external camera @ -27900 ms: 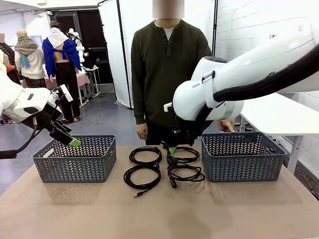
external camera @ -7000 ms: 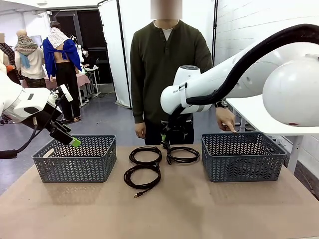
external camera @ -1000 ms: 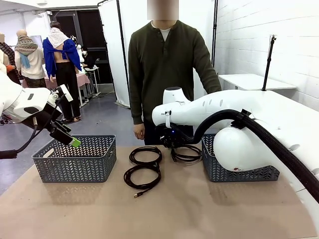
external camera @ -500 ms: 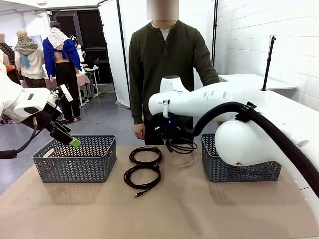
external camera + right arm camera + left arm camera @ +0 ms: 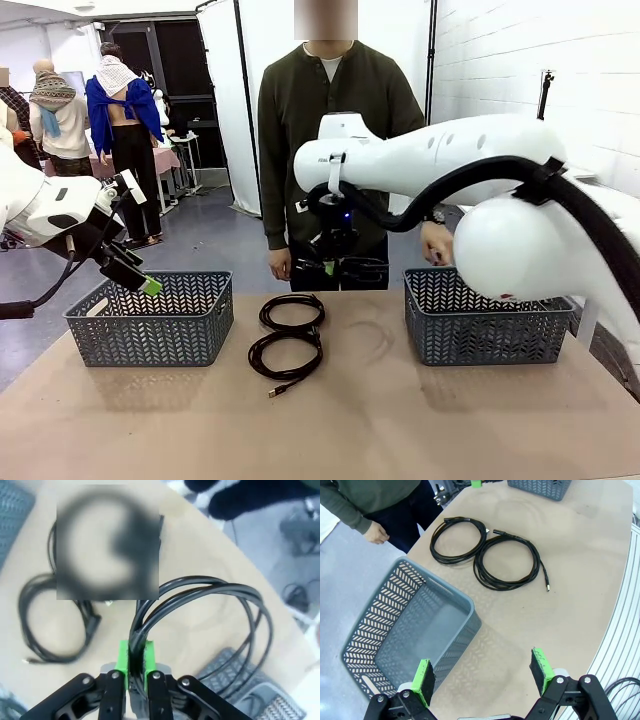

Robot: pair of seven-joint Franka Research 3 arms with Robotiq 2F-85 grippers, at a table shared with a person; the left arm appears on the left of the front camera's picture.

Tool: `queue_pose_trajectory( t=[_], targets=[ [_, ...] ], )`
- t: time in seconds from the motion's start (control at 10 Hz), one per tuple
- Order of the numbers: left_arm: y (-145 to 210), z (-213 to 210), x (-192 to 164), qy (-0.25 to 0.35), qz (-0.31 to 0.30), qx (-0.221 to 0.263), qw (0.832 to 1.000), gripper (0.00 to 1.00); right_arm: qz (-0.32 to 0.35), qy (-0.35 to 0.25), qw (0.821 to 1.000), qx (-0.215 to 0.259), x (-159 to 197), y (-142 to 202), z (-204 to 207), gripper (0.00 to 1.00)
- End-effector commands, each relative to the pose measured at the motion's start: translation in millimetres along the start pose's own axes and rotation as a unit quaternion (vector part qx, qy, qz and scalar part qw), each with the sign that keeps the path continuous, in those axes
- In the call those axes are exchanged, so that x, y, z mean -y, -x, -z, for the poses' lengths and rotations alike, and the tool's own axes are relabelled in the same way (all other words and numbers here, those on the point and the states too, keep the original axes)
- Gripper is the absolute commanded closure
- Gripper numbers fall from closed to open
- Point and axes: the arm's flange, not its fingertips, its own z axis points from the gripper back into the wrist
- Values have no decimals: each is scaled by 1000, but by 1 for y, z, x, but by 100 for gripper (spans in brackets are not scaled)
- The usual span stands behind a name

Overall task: Organize the cables according to human instructions.
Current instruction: Pick up a bundle of cables and place it in the basket indicated by the human.

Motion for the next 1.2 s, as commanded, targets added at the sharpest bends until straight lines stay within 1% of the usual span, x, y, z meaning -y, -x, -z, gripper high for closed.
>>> queue_pose_trajectory(
  t=[0.0, 0.1, 0.2, 0.3, 0.4, 0.5, 0.6, 1.1],
  targets=[
    [2, 1, -3, 5, 2, 4, 1000, 0, -101, 3, 995, -6, 11, 42, -14, 100],
    [2, 1, -3, 5, 2, 4, 1000, 0, -136, -9, 991, 0, 16, 50, -20, 100],
    [2, 1, -3, 5, 2, 4, 1000, 0, -171, -27, 985, -8, 20, 58, -23, 100],
    [2, 1, -3, 5, 2, 4, 1000, 0, -192, -42, 980, -20, 23, 64, -25, 100],
    [2, 1, -3, 5, 2, 4, 1000, 0, -196, -54, 979, -27, 24, 68, -27, 100],
    [2, 1, -3, 5, 2, 4, 1000, 0, -186, -54, 981, -26, 23, 67, -27, 100],
    [2, 1, -3, 5, 2, 4, 1000, 0, -188, -29, 982, -21, 28, 49, -26, 100],
    [2, 1, -3, 5, 2, 4, 1000, 0, -188, -29, 982, -21, 28, 49, -26, 100]
  ],
)
